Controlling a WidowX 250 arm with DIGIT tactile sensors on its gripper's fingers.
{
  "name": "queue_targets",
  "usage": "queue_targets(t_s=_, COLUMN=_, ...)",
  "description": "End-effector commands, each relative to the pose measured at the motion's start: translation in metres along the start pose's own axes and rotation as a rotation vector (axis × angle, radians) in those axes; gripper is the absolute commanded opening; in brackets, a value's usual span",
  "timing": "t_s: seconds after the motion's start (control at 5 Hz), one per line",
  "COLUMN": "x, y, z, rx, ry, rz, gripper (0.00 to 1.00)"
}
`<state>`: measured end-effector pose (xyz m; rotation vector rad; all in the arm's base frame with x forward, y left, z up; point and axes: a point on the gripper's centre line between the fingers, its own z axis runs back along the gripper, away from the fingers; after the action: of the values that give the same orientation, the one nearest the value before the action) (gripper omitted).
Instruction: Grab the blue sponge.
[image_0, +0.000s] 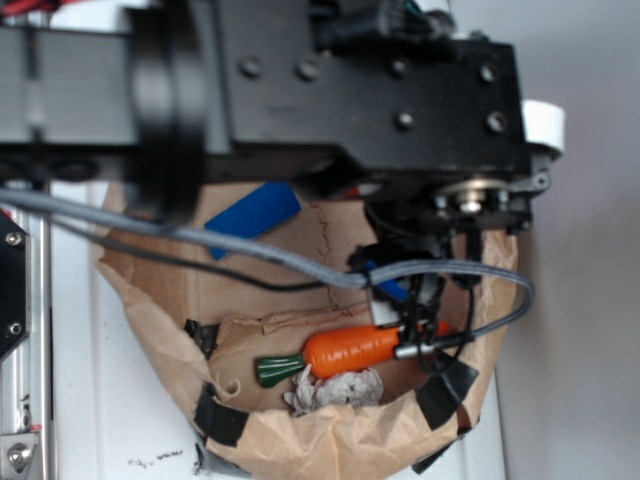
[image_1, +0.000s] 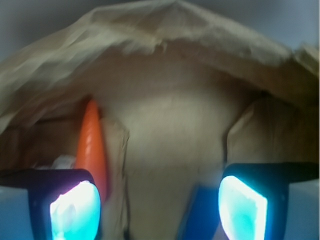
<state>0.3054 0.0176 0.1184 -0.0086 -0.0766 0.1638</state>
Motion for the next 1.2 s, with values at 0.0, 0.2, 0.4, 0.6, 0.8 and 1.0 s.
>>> queue_targets(t_s=0.0, x=0.011, y=0.007, z=0.017, rx=0.0, ry=-0.065, rz=0.014, gripper=1.0)
queue_targets(t_s=0.2, x=0.011, y=0.007, z=0.017, rx=0.0, ry=-0.065, rz=0.014, gripper=1.0)
queue_targets(t_s=0.4, x=0.006, y=0.025, z=-0.019, rx=0.031, ry=-0.026, rz=0.015, gripper=1.0)
queue_targets(t_s=0.6, x=-0.003, y=0.034, z=-0.038, rx=0.046, ry=-0.043, rz=-0.017, gripper=1.0)
queue_targets(t_s=0.8, x=-0.012, y=0.046, z=-0.059, rx=0.075, ry=-0.049, rz=-0.052, gripper=1.0)
queue_targets(t_s=1.0, x=-0.026, y=0.056, z=-0.07, rx=0.08, ry=-0.059, rz=-0.076, gripper=1.0)
